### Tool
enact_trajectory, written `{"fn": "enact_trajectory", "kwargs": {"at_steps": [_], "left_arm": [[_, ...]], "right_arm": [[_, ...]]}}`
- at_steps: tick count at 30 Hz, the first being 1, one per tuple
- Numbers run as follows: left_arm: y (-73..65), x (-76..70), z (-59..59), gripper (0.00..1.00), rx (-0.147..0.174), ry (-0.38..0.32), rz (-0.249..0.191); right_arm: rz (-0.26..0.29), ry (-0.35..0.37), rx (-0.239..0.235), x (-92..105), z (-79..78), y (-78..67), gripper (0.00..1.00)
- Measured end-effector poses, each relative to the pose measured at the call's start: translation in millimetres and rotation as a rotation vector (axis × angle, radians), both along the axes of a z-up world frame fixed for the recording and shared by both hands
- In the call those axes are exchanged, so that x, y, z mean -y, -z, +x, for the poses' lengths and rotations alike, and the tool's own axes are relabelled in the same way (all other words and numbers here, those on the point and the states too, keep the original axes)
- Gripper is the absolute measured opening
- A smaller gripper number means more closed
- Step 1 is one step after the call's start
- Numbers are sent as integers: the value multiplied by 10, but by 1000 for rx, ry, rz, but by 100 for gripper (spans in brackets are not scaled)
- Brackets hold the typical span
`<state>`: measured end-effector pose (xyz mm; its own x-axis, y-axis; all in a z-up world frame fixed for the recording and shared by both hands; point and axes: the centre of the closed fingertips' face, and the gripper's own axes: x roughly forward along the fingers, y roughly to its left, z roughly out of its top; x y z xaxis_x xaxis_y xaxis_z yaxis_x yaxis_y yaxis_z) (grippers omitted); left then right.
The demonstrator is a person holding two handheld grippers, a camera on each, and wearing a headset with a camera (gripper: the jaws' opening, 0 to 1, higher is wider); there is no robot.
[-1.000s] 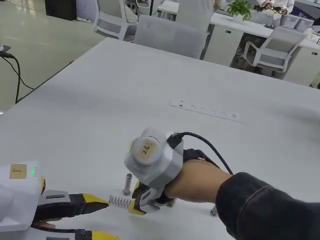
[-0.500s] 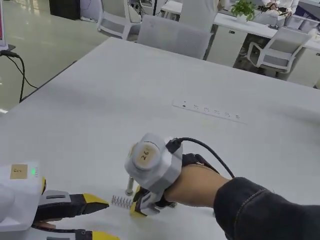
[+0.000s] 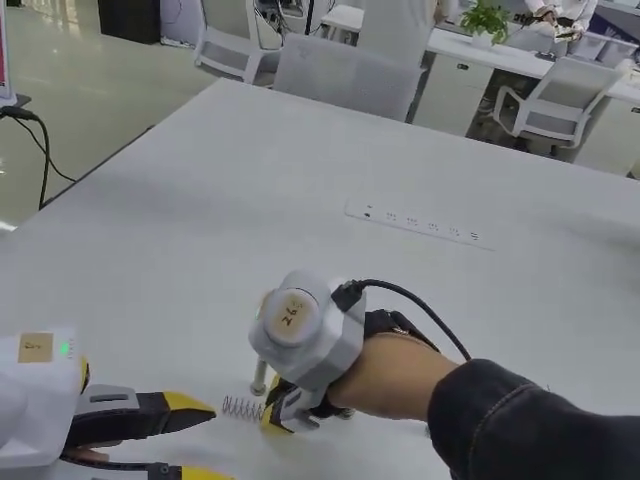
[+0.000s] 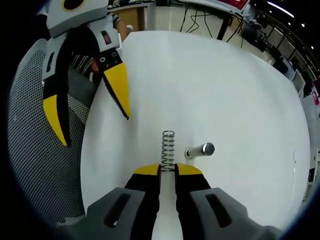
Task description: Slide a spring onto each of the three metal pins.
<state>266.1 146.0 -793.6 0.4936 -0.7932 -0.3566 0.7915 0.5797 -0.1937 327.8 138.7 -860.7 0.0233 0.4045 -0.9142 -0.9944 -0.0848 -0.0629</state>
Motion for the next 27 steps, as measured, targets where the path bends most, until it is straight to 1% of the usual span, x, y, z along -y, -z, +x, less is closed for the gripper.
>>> {"fn": "enact_trajectory", "kwargs": {"at_steps": [5, 10, 18, 27], "left_arm": [[5, 7, 16, 33, 0, 5, 5], [1, 6, 29, 33, 1, 6, 6], [-10, 0, 41, 33, 6, 5, 9], [-41, 13, 53, 33, 18, 11, 13]], "right_arm": [[1, 11, -9, 38, -6, -27, 8], [6, 15, -13, 79, -32, -86, 8], [28, 3, -22, 113, -136, -234, 8], [34, -25, -5, 187, -235, -396, 8]]}}
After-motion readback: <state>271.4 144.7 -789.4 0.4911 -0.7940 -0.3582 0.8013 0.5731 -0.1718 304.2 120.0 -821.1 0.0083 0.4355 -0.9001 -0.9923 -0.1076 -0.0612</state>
